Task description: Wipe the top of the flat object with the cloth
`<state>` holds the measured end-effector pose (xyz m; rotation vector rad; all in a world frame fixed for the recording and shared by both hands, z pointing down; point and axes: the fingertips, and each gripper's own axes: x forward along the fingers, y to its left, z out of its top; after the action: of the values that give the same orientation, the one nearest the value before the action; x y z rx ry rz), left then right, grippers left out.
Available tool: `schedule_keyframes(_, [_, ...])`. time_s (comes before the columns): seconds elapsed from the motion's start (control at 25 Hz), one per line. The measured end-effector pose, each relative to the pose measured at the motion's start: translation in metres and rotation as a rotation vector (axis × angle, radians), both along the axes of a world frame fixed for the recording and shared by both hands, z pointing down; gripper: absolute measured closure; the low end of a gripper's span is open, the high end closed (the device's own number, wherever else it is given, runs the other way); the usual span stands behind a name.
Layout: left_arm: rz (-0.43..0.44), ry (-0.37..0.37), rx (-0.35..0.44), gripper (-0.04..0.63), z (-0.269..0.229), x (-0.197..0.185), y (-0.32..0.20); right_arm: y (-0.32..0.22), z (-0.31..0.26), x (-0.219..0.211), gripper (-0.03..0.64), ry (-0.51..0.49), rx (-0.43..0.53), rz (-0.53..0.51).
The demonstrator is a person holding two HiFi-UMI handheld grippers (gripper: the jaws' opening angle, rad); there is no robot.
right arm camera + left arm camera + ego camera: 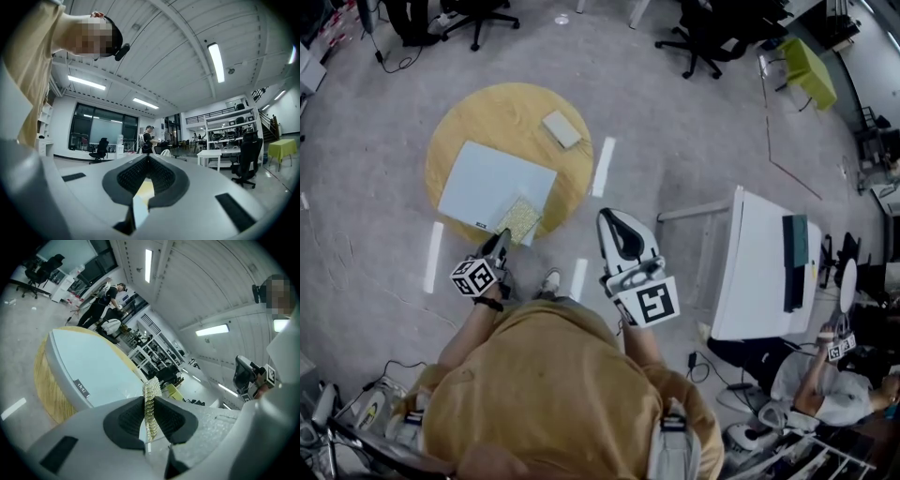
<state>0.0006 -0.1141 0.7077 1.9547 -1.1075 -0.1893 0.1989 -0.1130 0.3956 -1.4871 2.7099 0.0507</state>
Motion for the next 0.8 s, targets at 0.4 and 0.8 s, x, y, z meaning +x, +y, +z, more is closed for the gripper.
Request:
schedule_keyframes(0.4, [0.003, -0.102, -0.058, 0.534, 0.032, 0.004, 0.008, -0.012, 0.009, -0.006, 0.615, 0.019, -0.031, -0.059])
schedule_keyframes(0.8, [-0.041, -0.164, -0.071, 0.534, 0.040, -0.054, -0.006, -0.015, 0.000, -0.034, 0.615, -0.004, -0.018, -0.060])
